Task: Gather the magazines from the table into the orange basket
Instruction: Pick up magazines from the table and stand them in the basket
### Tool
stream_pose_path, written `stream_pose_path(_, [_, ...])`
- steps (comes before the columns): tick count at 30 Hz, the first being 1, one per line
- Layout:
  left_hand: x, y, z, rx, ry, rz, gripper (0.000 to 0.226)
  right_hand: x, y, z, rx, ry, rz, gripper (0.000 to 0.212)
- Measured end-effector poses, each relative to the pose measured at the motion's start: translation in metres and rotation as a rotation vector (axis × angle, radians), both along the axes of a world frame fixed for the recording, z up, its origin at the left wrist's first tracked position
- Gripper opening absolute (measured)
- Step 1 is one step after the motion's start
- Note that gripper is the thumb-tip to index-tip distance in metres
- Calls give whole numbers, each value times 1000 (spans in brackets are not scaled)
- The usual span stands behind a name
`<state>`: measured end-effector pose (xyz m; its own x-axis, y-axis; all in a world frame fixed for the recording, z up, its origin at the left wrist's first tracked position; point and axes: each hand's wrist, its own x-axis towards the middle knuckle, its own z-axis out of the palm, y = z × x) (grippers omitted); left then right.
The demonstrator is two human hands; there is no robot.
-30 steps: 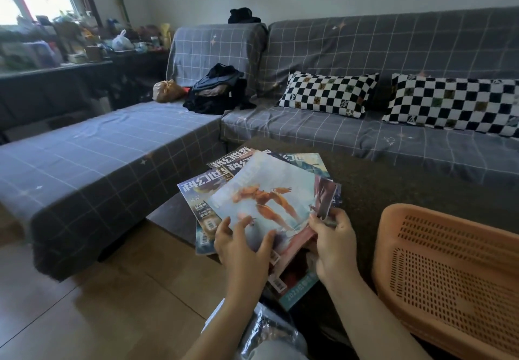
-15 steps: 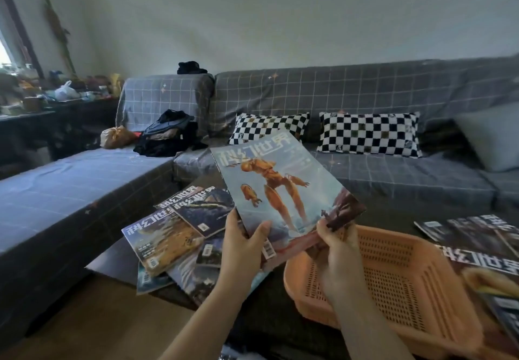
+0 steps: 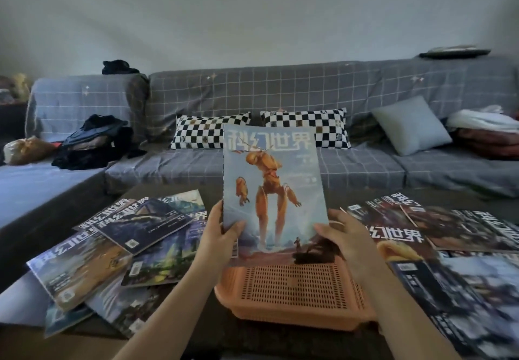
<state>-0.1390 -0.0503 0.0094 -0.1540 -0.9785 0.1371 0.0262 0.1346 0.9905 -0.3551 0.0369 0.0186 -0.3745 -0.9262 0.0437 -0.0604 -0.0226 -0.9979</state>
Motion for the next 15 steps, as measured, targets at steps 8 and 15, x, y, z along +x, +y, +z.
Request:
stream_pose_path(8, [-38,-15,-16,77,-73,-59,18,-27,-34,-18,9,133,-147,31])
stream_pose_path(15, [-41,-37,-49,244,-161,-44,16,-29,-49,-52,224,339,-213,38])
